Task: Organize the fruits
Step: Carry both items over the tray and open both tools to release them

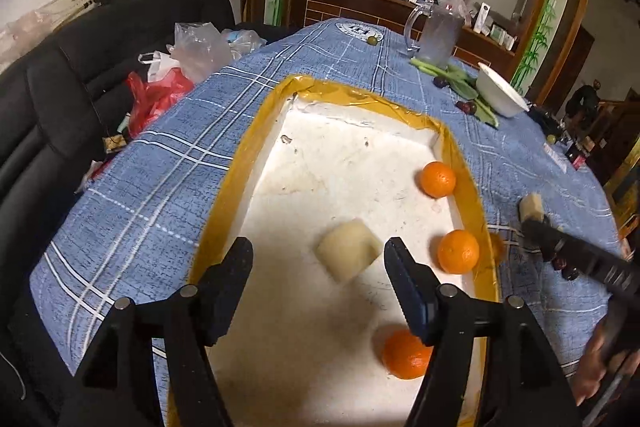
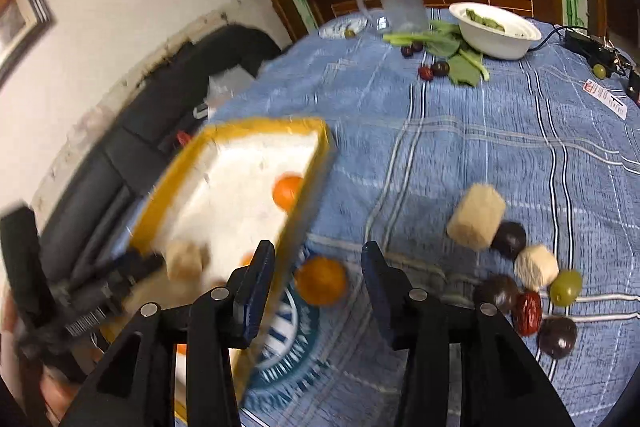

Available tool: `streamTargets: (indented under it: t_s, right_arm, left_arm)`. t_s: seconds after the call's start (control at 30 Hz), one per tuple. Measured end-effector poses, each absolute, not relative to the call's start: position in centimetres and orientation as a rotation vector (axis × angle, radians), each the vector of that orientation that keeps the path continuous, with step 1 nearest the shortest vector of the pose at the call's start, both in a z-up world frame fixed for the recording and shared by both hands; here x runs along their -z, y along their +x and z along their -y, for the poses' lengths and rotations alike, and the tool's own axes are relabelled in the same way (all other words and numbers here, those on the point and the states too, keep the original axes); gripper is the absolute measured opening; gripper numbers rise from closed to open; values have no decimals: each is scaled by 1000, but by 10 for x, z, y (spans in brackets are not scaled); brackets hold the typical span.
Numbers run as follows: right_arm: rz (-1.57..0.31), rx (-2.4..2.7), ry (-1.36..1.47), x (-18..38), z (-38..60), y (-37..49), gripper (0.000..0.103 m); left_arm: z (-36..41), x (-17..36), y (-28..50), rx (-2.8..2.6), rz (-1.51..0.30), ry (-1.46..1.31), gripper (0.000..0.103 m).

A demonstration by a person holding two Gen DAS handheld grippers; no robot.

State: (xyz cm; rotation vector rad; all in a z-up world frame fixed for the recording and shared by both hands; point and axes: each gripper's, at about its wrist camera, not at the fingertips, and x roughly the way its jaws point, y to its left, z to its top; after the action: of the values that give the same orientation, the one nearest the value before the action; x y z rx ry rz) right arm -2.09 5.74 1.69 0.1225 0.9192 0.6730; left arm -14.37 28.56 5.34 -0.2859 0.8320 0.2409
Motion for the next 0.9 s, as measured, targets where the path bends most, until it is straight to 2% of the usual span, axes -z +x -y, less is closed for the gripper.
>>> streamTargets:
  t_s: [0.3, 0.33, 0.4, 0.7, 0.9]
  right_arm:
    - [-941, -673, -20, 9, -84, -28, 49]
    - [-942, -669, -24, 11, -85, -27, 47]
    - [-951, -686, -10, 14, -84, -25, 34]
    - [-820, -657, 47, -27, -65, -42, 34]
    - [-820, -777, -34, -36, -108, -59, 34]
  left_arm:
    - [-290, -56, -148, -238, -821, -328, 68]
    - [-291, -57, -149, -241, -818, -331, 68]
    - [-293, -58, -150, -244, -812, -340, 69]
    - [-307, -57, -155, -256, -798, -388, 69]
    - [-308, -59, -158, -250, -789, -403, 69]
